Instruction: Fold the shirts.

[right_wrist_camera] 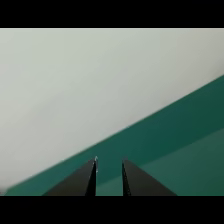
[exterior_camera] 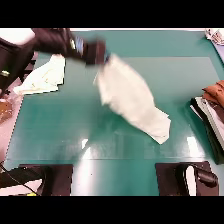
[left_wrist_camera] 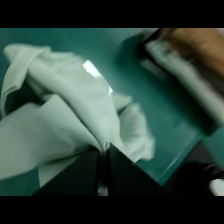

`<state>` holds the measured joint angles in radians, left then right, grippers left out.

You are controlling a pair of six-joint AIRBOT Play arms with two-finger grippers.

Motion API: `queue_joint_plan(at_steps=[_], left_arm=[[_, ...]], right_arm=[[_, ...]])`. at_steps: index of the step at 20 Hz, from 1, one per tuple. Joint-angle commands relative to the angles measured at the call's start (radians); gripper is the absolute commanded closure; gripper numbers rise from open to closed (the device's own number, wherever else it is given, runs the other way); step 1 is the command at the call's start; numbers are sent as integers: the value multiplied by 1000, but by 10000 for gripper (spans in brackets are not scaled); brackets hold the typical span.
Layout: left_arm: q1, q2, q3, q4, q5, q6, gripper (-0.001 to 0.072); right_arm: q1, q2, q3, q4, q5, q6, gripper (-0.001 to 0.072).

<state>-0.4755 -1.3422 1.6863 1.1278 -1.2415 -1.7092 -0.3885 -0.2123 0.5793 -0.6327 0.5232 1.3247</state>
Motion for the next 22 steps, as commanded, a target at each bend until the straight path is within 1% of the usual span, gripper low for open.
queue_joint_plan(at_steps=[1, 4, 6, 7, 8, 9, 10, 11, 13, 15, 16, 18, 21, 22], left_arm=[[-6, 1, -266, 363, -172, -94, 679], [-6, 1, -452, 361, -124, -105, 678], [-6, 1, -516, 414, -121, -132, 673], [-6, 2, -524, 475, -132, -153, 475], [-6, 6, -523, 534, -146, -176, 262], [-5, 21, -522, 592, -153, -184, 110], [0, 44, -521, 629, -154, -186, 89], [12, 75, -520, 659, -153, -185, 89], [53, 147, -519, 671, -149, -169, 89], [108, 228, -520, 643, -180, -149, 89], [134, 264, -520, 597, -195, -119, 89], [173, 329, -520, 456, -228, -45, 90], [179, 399, -521, 254, -240, 35, 90], [179, 414, -526, 229, -237, 55, 91]], right_arm=[[92, -102, 41, -111, 285, -50, 525], [135, -208, 51, -130, 463, -42, 524], [150, -272, 51, -130, 550, -39, 523], [160, -302, 51, -135, 583, -24, 521], [167, -329, 51, -162, 611, 8, 517], [174, -356, 51, -207, 645, 31, 511], [183, -382, 51, -259, 678, 45, 509], [194, -404, 51, -304, 699, 49, 506], [225, -438, 51, -385, 716, 64, 376], [251, -454, 51, -445, 718, 64, 372], [259, -455, 51, -462, 713, 65, 372], [266, -452, 51, -470, 687, 65, 372], [267, -453, 51, -470, 634, 64, 368], [267, -453, 51, -470, 613, 64, 313]])
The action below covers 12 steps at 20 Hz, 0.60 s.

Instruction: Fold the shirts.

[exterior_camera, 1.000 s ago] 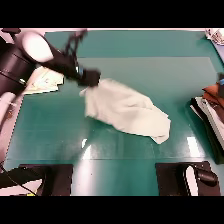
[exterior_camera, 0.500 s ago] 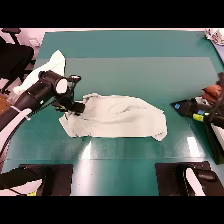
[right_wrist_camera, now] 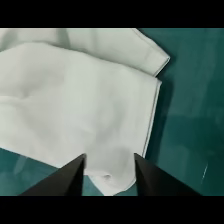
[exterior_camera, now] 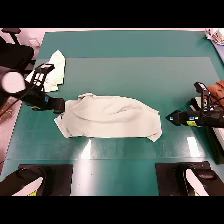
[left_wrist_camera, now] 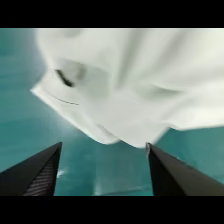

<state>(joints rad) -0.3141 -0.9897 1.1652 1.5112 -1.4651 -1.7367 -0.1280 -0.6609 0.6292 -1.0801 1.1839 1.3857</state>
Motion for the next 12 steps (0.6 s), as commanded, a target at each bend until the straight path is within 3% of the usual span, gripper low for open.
queue_joint_plan(at_steps=[1, 4, 6, 12], left_arm=[[18, 76, -19, -159, -5, 89, 93], [18, 92, -94, -178, 34, 48, 178], [18, 110, -169, -185, 84, -14, 178], [18, 141, -294, -251, 152, -69, 178]], right_arm=[[6, -5, 1, -24, -64, 3, 251], [6, -65, 1, -24, -63, 1, 229], [6, -138, 1, -23, -55, 1, 229], [6, -366, 1, -18, -94, -63, 230]])
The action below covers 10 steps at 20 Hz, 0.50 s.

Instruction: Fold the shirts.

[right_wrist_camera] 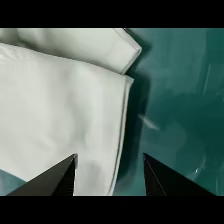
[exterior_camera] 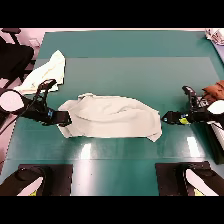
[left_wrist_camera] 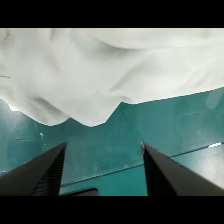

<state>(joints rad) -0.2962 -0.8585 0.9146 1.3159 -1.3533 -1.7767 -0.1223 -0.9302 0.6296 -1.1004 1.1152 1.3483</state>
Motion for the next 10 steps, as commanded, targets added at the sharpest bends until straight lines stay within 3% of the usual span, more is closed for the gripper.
queue_joint_plan(at_steps=[1, 6, 7, 8, 9, 10], left_arm=[[0, 10, -43, -97, 65, -29, 178], [0, 10, -43, -112, 129, -52, 177], [0, 10, -43, -112, 136, -52, 177], [0, 10, -43, -106, 146, -54, 178], [0, 10, -43, -85, 154, -61, 178], [0, 10, -43, -51, 162, -78, 178]], right_arm=[[1, -126, 0, 12, -28, -34, 229], [1, -224, 0, 140, -81, -123, 234], [0, -227, 1, 178, -98, -139, 283], [0, -222, 2, 222, -102, -141, 405], [1, -212, 8, 266, -81, -141, 612], [1, -196, 27, 307, -31, -141, 693]])
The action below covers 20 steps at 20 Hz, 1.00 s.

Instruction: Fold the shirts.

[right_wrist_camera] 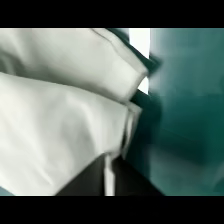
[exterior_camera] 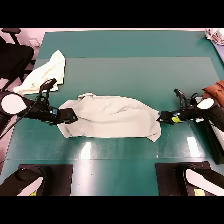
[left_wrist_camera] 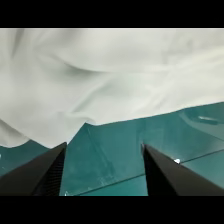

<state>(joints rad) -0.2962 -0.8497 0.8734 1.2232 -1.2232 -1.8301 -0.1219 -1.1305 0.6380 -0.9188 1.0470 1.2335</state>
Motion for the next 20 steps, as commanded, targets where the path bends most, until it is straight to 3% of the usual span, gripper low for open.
queue_joint_plan(at_steps=[1, 4, 7, 10, 14, 20], left_arm=[[0, 1, -2, 69, 37, -31, 177], [0, 1, -2, 152, 37, -87, 176], [37, -3, -2, 228, 36, -152, 147], [159, -14, -8, 226, -6, -139, 146], [241, -51, -35, 226, -138, -35, 146], [337, -64, -162, 213, -18, -27, 147]], right_arm=[[0, 27, 41, 153, 99, -26, 694], [0, 162, 92, 146, 229, -16, 697], [0, 317, 54, -42, 221, 57, 698], [0, 413, -28, -103, 209, 68, 698], [0, 531, -122, -104, 190, 69, 697], [0, 662, -153, -103, 180, 69, 697]])
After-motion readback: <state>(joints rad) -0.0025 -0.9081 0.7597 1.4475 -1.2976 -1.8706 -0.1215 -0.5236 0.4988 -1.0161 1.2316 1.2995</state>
